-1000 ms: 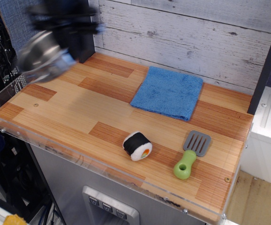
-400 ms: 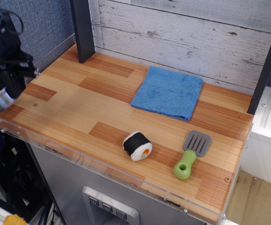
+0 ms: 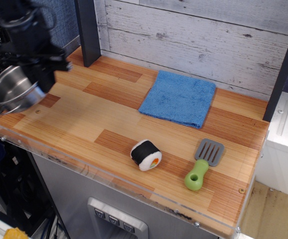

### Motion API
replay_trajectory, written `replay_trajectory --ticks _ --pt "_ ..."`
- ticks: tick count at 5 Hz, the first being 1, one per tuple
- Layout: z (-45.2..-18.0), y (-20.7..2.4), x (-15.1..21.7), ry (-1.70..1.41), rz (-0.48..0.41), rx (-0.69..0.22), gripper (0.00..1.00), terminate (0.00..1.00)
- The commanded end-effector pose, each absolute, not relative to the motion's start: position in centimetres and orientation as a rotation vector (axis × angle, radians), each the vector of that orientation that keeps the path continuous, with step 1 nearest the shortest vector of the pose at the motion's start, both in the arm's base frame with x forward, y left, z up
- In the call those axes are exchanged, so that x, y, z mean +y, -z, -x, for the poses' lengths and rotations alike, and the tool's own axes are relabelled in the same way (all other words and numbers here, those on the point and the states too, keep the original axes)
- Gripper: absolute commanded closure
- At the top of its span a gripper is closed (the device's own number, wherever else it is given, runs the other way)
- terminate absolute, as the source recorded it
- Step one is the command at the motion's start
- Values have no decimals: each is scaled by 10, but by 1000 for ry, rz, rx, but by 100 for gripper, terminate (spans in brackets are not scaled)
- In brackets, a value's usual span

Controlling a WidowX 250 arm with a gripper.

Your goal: Put the silver pot in the bottom right corner of the table.

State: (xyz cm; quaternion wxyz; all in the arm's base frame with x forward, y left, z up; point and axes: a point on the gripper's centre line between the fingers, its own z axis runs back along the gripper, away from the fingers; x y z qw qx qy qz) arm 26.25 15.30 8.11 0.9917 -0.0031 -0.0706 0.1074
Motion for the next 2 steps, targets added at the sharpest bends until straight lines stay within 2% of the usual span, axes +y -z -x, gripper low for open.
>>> replay_trajectory --ticks 1,2 --pt "-295 -82 131 -165 -32 -164 100 0" --pt "-289 -57 140 -146 -88 -91 100 0"
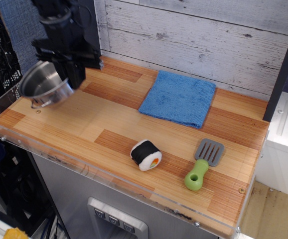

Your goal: Put the silver pot in the bottom right corner of the table.

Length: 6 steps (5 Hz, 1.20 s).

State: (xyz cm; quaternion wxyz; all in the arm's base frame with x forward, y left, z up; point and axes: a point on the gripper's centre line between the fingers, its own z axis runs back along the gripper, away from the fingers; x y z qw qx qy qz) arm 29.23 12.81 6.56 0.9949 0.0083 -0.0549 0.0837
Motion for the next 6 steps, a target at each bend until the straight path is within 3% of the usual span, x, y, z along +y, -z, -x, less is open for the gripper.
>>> replay_trajectory --ticks 1,2,3,4,6 --pt "-279 -39 154 -142 -142 -27 100 0" --pt "-269 -31 169 -138 -197 14 100 0" --pt "-264 -24 166 -152 -163 30 100 0" --pt "-260 -31 157 -154 -83 27 0 0" --pt "-252 -94 161 -183 -55 -143 0 0"
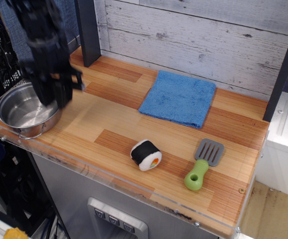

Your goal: Put the silver pot in the bottom right corner of the table.

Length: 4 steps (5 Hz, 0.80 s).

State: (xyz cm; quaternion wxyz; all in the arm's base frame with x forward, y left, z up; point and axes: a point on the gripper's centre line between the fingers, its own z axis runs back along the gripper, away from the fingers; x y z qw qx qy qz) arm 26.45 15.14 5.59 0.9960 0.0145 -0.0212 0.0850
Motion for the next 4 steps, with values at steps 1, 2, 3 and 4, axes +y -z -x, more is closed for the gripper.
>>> replay_trajectory --ticks 1,2,3,4 --pt "-241 -119 163 -170 -52 -200 0 0" --pt "-232 -155 148 -143 -57 -252 0 0" --pt "-227 -181 121 -132 -29 -240 0 0" --pt "-228 -194 99 -37 46 -210 0 0"
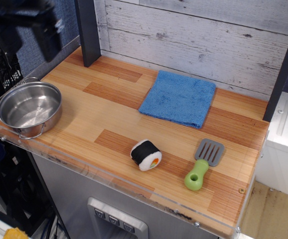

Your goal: Put the silver pot in the bottom right corner of the table.

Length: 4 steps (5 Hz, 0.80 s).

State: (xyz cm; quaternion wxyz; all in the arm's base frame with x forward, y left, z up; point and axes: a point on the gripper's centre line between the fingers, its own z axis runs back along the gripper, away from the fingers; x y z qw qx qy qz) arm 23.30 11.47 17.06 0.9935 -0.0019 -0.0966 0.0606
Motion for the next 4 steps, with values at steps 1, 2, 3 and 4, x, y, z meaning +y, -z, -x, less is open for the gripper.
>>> replay_trajectory --ticks 1,2,3,4 --pt "-239 -193 75 58 58 -145 0 0" --pt "-243 -188 71 81 30 -118 0 0" --pt "-243 -188 71 81 30 -118 0 0" --pt "-243 -188 71 81 30 -118 0 100"
